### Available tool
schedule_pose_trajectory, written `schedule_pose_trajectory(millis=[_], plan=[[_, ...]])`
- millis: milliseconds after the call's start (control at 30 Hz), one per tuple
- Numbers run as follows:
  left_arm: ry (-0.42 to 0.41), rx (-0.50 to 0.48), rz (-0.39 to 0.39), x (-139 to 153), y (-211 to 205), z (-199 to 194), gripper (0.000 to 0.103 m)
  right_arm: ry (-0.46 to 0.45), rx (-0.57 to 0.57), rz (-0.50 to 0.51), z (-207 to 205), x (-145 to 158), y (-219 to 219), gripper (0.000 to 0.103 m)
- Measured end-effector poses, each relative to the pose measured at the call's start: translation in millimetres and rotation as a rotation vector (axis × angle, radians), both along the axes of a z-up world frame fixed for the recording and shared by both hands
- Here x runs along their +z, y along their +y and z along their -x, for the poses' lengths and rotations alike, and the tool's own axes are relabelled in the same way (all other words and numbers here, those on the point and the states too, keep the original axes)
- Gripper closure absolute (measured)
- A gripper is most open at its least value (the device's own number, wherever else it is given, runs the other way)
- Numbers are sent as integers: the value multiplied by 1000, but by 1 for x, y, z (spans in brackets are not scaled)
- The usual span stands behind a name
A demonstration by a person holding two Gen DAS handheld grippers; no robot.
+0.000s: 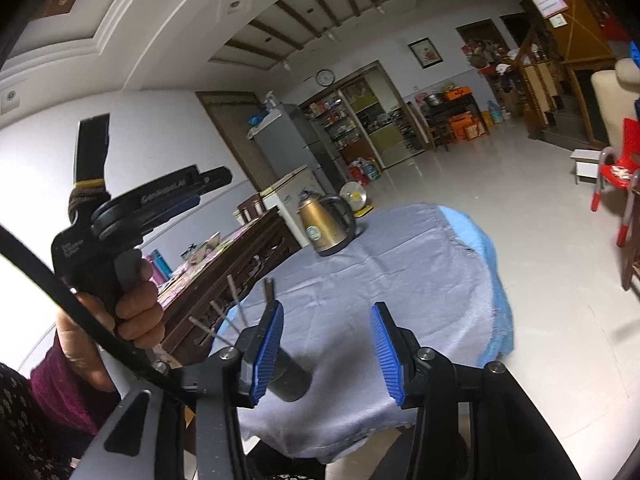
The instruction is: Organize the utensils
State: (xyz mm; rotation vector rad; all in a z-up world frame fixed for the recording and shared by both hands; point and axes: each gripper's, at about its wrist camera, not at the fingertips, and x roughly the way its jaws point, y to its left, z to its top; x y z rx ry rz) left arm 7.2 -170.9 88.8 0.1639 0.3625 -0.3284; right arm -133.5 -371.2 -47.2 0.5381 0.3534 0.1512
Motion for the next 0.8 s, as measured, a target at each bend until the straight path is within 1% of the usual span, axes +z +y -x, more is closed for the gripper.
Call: schedule_pose_trajectory(millis=[67, 167, 200, 267, 300, 333, 400, 467, 533, 600, 633, 700, 800], plan=[[30, 36, 9, -7, 33, 0, 32, 0, 24, -13, -6, -4, 10, 54], [80, 126, 10, -19, 78, -2, 31, -3, 61, -26, -17, -13, 25, 54], [106, 159, 27, -24, 97, -2, 31, -3, 74, -36, -21, -15, 29, 54], [133, 231, 59, -35, 134, 2, 28, -10, 105, -75, -31, -20, 35, 54], [142, 257, 55, -42, 145, 3, 23, -15, 122, -100, -38, -22, 39, 54], [156, 291, 31, -51, 157, 5, 21, -16, 131, -113, -43, -23, 43, 54], [177, 323, -10, -68, 176, 8, 21, -10, 143, -121, -53, -23, 53, 54], [202, 341, -38, -82, 188, 11, 21, 0, 154, -117, -61, -21, 65, 54], [234, 352, -38, -93, 202, 13, 21, 11, 156, -103, -66, -19, 81, 53], [241, 373, -28, -97, 214, 16, 21, 23, 173, -74, -70, -16, 102, 50], [242, 384, -25, -97, 215, 16, 18, 27, 176, -57, -71, -14, 111, 47], [239, 403, -37, -98, 220, 14, 17, 28, 181, -28, -74, -11, 128, 45], [196, 461, -75, -97, 224, 11, 17, 44, 181, 28, -82, -8, 156, 44]])
